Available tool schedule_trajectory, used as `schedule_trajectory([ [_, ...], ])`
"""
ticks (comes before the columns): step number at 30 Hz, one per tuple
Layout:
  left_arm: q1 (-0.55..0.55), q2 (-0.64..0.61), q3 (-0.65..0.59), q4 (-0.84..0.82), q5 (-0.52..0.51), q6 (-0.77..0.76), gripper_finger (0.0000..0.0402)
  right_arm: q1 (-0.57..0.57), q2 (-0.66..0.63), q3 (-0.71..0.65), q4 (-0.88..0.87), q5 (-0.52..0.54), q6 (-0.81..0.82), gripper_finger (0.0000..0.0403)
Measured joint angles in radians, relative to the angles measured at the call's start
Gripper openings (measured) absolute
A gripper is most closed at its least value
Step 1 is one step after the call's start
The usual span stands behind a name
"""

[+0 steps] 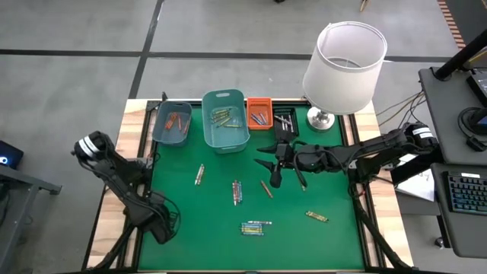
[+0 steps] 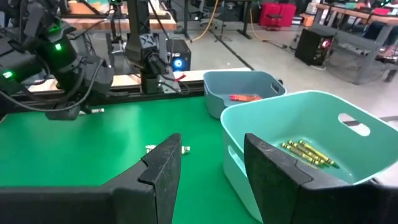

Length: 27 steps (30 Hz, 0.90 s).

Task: Sort crayons
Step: Put the white crayon into the black bin

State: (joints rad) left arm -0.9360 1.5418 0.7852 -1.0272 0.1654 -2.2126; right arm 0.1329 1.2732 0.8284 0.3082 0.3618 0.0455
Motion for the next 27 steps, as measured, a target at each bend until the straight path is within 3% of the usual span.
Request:
schedule_trajectory([
  [13, -0.005, 0.027, -0.026, 0.037, -0.044, 0.004, 0.0100, 0.000, 0.000, 0.000, -0.045, 0.001, 0.022, 0.0164],
  [24, -0.007, 0.028, -0.027, 0.043, -0.094, 0.013, 0.0010, 0.000, 0.000, 0.000, -0.049, 0.001, 0.022, 0.0164],
  [27, -0.006, 0.028, -0.025, 0.042, -0.097, 0.013, 0.0007, 0.000, 0.000, 0.000, -0.056, 0.001, 0.022, 0.0164],
])
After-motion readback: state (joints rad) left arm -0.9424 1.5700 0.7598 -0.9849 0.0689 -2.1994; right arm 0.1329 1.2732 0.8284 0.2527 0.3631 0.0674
